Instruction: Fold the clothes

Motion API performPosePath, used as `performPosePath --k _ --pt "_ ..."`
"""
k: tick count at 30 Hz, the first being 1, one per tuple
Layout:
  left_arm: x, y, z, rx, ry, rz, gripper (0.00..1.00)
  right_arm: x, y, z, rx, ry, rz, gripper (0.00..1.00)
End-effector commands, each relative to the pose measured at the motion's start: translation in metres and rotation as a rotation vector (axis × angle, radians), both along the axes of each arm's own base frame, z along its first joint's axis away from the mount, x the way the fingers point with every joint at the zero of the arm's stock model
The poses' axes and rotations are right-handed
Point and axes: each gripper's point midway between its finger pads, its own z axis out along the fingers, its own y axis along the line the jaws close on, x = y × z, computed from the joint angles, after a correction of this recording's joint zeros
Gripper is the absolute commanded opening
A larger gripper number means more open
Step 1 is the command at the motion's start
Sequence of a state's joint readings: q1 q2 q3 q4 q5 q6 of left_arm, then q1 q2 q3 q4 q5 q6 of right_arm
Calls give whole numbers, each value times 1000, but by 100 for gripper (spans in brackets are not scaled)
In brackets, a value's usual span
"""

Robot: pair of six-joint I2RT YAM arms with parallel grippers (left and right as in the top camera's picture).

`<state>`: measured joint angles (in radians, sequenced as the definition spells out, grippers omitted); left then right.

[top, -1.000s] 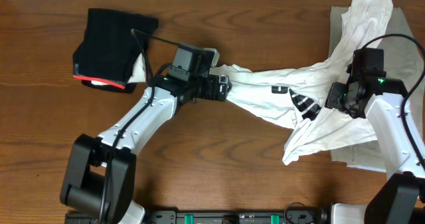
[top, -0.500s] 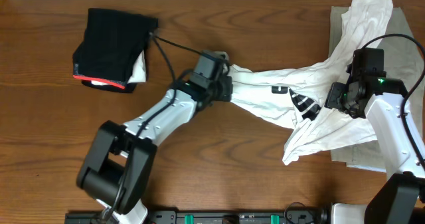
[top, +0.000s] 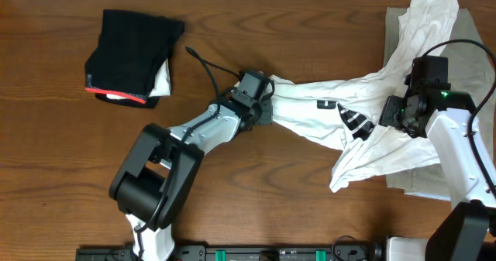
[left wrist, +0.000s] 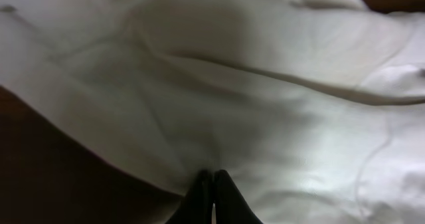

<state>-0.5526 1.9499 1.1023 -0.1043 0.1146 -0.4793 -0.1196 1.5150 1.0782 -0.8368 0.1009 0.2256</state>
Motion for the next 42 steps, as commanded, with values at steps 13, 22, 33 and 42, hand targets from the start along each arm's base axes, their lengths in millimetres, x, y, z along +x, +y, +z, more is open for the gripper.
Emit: performPosePath --k 13,22,33,42 --pt "15 25 -38 117 -6 49 6 3 -2 3 -1 -10 3 62" --pt "41 66 -35 184 -66 8 6 3 -2 3 0 -9 3 62" --pt "89 89 -25 159 -230 42 6 3 -2 3 0 -11 2 64" --pt "113 89 -26 165 -314 29 6 4 -3 3 1 -15 -6 64"
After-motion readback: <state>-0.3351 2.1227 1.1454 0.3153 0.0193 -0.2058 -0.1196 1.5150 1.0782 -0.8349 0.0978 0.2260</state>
